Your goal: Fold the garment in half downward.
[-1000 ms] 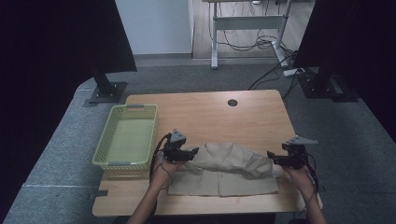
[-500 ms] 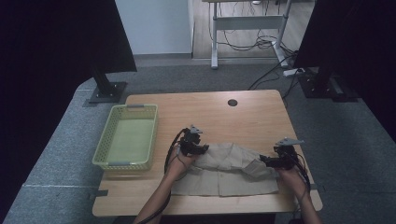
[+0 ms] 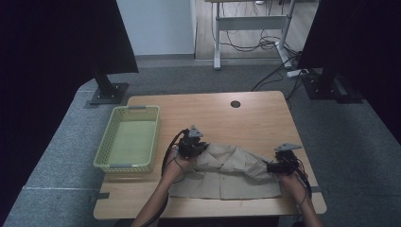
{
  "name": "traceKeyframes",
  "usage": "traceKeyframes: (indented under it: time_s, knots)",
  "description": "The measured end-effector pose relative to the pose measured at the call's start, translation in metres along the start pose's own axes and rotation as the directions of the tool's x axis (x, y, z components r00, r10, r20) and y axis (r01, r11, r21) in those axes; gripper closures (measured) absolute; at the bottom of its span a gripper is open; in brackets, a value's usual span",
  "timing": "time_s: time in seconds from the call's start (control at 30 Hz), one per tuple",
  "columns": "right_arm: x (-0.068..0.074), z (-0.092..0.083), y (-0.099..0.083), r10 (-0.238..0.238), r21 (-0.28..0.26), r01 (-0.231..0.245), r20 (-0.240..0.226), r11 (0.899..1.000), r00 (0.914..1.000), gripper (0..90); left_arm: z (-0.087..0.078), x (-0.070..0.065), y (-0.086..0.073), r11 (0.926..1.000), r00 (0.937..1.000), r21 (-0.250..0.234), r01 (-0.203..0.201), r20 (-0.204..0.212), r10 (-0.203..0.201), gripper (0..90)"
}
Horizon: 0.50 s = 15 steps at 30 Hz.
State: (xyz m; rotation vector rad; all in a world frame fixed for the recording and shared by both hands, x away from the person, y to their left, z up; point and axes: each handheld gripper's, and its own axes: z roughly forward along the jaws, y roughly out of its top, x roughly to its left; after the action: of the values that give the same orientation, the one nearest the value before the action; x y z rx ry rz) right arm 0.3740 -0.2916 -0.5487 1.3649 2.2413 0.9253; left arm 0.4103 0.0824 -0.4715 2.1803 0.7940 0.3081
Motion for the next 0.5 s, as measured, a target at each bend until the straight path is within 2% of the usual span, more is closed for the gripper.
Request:
traceKeyframes:
  time_s: [0.2,0.4,0.43,0.5]
  knots:
    - [0.0,0.0,-0.003,0.003,-0.018,-0.003,0.002,1.0,1.0,21.8,-0.024,-0.01,-0.003,0.9985,0.9986,-0.043,-0.035,0.037,0.037,84.0]
    - [0.001,0.0,-0.002,0.008,-0.018,-0.008,0.007,1.0,0.9999,21.9,-0.04,-0.024,-0.012,0.9953,0.9966,-0.072,-0.064,0.048,0.068,84.0]
    - [0.0,0.0,-0.003,0.009,-0.023,-0.009,0.008,1.0,0.9999,21.9,-0.046,-0.033,-0.019,0.9939,0.9947,-0.077,-0.079,0.06,0.084,83.9]
    - [0.0,0.0,-0.003,0.009,-0.023,-0.009,0.008,1.0,0.9999,21.9,-0.048,-0.036,-0.023,0.9935,0.9941,-0.078,-0.084,0.062,0.088,83.8]
